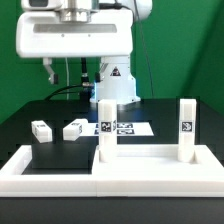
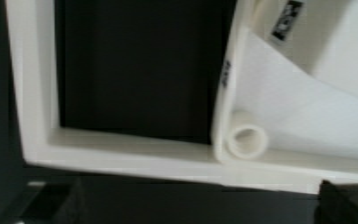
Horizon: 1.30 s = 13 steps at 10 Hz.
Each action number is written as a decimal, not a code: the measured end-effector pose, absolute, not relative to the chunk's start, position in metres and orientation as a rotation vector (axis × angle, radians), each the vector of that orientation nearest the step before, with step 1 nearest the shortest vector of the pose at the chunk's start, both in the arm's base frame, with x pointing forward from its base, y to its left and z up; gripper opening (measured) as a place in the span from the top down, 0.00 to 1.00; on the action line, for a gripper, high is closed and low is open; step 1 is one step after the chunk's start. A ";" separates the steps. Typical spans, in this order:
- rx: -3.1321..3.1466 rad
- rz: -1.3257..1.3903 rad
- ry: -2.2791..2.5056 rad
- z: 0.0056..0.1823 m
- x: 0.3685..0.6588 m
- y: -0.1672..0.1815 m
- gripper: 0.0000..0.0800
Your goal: Assemble desk
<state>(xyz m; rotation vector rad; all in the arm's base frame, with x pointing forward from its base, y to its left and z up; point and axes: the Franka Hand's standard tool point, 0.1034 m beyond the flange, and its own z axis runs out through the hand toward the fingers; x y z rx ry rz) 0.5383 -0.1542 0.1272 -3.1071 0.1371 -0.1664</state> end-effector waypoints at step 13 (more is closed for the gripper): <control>-2.862 0.539 0.306 0.098 0.496 -0.151 0.19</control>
Offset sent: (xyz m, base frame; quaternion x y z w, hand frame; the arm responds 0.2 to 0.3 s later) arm 0.0000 0.0000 0.0000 0.0000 0.0000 0.0000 1.0000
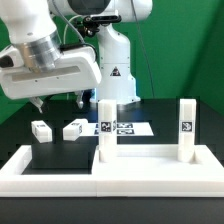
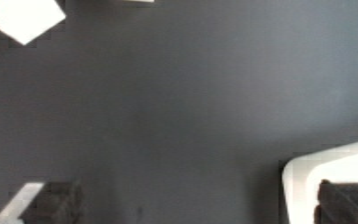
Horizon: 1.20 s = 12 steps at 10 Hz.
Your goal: Assemble desk
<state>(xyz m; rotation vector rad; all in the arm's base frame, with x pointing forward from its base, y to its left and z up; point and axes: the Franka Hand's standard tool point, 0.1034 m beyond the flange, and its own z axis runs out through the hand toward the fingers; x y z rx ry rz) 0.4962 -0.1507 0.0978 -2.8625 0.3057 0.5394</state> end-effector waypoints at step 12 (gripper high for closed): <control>-2.649 0.921 0.558 0.050 0.444 -0.143 0.19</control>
Offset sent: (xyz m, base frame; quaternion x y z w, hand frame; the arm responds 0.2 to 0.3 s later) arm -0.0255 -0.0035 -0.0195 0.1445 -0.0504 0.1486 0.9770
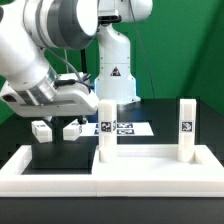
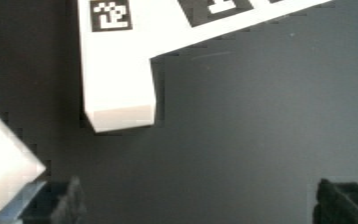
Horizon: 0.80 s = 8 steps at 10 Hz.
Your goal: Assemble desk
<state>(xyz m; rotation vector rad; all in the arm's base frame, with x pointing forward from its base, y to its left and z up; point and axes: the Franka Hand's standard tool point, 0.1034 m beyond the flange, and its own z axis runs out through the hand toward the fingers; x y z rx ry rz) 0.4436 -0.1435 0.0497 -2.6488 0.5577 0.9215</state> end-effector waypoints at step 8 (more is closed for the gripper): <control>-2.666 0.977 0.291 0.046 0.422 -0.159 0.19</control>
Offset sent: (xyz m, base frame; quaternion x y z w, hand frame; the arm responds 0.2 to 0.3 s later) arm 0.0000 0.0000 0.0000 0.0000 0.0000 0.0000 1.0000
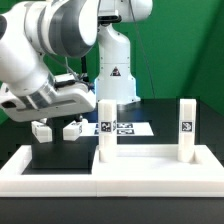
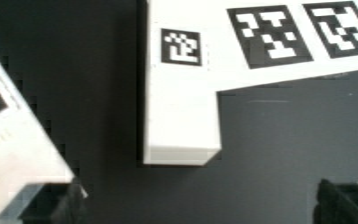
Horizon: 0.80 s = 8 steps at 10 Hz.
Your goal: Assemble desk
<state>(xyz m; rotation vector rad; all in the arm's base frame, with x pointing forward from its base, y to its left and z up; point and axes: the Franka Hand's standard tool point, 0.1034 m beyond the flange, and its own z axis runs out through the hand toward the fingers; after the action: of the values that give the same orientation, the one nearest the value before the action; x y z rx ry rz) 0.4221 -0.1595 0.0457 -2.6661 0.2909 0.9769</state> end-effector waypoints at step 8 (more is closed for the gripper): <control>-2.587 1.250 0.320 0.044 0.413 -0.151 0.19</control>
Offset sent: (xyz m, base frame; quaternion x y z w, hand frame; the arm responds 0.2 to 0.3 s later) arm -0.0106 0.0004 0.0111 -0.0442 -0.1787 0.0623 0.9809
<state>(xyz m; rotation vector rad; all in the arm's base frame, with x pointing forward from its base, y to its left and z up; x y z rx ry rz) 0.4130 -0.1514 0.0442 -2.5870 0.3198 1.2501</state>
